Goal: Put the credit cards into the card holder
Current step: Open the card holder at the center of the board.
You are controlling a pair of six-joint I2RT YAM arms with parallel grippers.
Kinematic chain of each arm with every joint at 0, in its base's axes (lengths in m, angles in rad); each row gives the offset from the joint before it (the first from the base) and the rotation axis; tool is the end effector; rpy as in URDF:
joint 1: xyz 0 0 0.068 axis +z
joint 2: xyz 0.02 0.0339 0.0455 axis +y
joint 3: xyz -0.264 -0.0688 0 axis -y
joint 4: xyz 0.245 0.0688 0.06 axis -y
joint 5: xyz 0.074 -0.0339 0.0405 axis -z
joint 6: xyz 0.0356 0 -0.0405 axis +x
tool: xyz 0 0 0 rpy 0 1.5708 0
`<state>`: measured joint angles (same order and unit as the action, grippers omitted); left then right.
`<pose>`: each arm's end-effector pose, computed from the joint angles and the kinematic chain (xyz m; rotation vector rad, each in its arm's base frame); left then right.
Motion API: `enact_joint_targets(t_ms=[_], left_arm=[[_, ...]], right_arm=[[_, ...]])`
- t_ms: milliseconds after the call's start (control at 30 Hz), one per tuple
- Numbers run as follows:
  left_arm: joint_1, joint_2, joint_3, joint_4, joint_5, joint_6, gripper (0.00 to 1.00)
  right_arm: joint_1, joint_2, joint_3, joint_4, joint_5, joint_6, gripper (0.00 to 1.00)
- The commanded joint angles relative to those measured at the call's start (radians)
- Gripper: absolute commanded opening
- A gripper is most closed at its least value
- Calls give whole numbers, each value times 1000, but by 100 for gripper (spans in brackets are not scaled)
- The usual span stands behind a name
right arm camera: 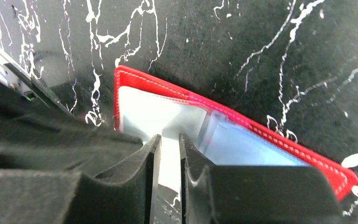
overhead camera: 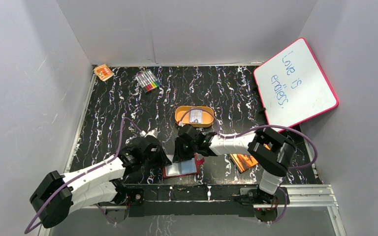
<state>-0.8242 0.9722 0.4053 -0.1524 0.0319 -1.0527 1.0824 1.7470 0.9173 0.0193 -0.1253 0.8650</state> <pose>0.1300 -0.1421 0.1784 -0.2673 2.4879 -0.9389 0.1609 0.3123 0.1540 -0.3532 2.6247 0.9684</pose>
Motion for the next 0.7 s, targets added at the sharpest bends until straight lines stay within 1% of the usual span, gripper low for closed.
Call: enact_joint_targets(t_ms=[0,267,333,467,667], left_arm=[[-3,14,-49,0,-18,-17,0],[-3,47,-68,23,-18,-19,0],[-3,59,-64,25,-18,-12,0],[-3,76,-59,28,-18,-7,0],[-3,94,-57,29,-50,-4,0]], right_arm=[[4,-106,-28,-31,44,8,30],[0,-274,-122,-134,136,5,41],[-11,-307,-157,-146,157,9,42],[-31,-352,-215,-144,154,20,42],[-46,-368,-264,-125,134,31,42]])
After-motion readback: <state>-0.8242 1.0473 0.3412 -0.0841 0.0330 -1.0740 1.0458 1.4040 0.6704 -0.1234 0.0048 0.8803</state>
